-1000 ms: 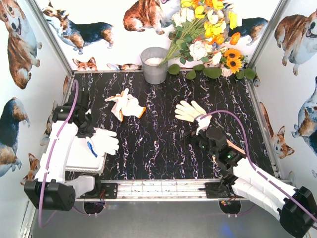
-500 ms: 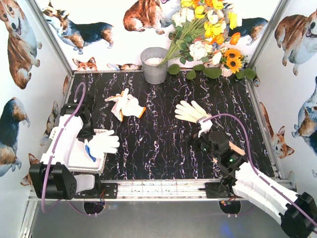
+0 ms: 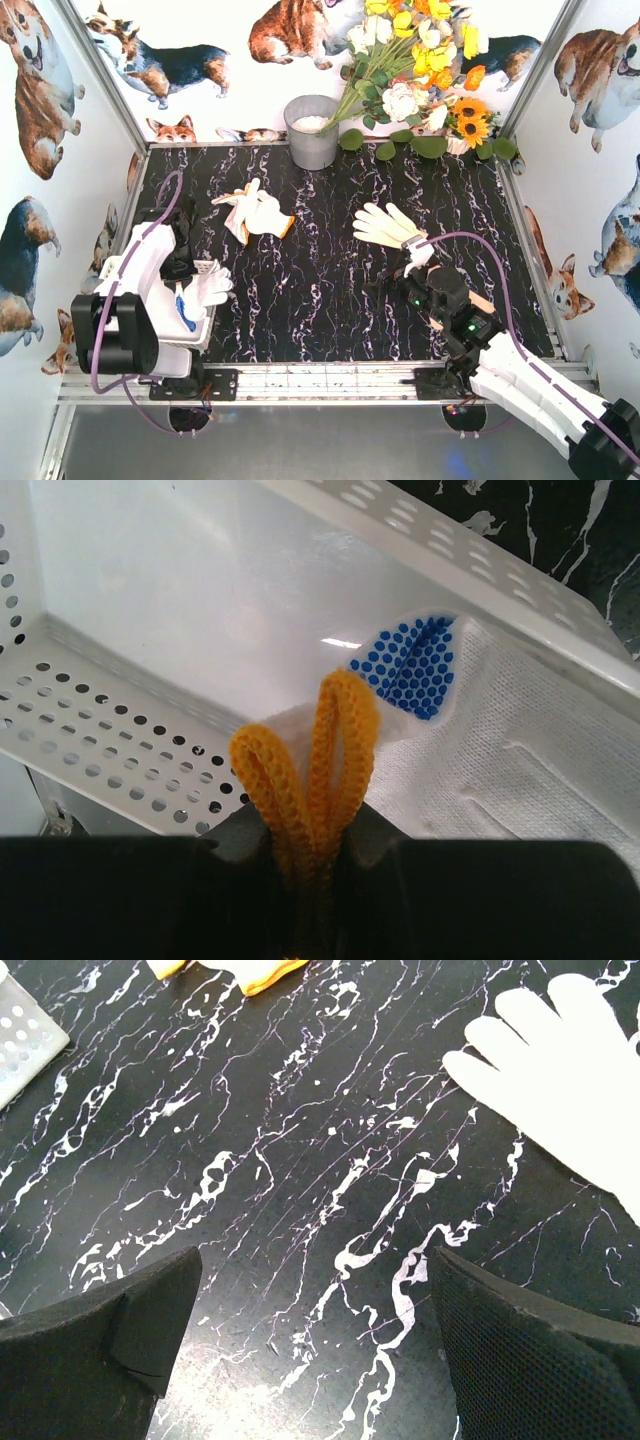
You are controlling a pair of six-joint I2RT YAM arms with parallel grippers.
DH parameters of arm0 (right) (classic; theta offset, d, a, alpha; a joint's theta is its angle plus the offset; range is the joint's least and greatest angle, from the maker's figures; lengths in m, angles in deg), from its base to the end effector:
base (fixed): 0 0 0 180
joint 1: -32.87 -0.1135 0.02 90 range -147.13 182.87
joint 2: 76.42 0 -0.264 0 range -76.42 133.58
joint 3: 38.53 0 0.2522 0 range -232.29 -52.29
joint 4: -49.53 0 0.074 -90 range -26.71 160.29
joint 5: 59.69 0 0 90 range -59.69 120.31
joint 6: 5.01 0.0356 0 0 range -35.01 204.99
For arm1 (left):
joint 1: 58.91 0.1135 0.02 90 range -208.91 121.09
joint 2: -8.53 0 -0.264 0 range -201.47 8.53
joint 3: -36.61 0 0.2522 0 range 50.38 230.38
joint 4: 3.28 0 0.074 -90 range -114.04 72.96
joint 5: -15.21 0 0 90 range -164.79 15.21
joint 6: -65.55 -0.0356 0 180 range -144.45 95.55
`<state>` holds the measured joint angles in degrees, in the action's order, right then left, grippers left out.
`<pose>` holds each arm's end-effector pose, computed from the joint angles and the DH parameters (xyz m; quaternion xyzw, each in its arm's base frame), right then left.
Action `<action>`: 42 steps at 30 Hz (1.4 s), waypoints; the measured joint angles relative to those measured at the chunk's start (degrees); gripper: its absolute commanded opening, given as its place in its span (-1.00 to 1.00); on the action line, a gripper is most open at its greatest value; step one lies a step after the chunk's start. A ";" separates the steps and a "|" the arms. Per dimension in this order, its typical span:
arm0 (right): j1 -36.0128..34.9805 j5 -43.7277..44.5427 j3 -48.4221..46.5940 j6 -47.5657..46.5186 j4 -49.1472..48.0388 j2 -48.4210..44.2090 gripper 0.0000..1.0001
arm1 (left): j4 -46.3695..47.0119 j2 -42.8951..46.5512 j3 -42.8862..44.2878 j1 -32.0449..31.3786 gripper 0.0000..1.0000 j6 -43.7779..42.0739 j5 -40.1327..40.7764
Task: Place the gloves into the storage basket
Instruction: Place the glove in the bin.
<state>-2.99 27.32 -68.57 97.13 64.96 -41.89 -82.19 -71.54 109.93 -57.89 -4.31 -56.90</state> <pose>0.1261 0.0934 0.2061 -0.1829 0.7979 0.2530 0.5156 0.2329 0.0151 0.2363 -0.1870 0.9693 0.1470 0.0627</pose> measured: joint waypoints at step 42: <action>0.02 -0.04 2.12 -0.02 1.03 -7.41 0.99 | 1.90 -11.28 4.24 16.31 -1.00 -7.58 -8.83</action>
<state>-2.97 27.28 -66.45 97.11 65.99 -49.30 -80.29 -82.82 114.17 -41.59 -11.89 -65.73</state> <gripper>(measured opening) 0.993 0.094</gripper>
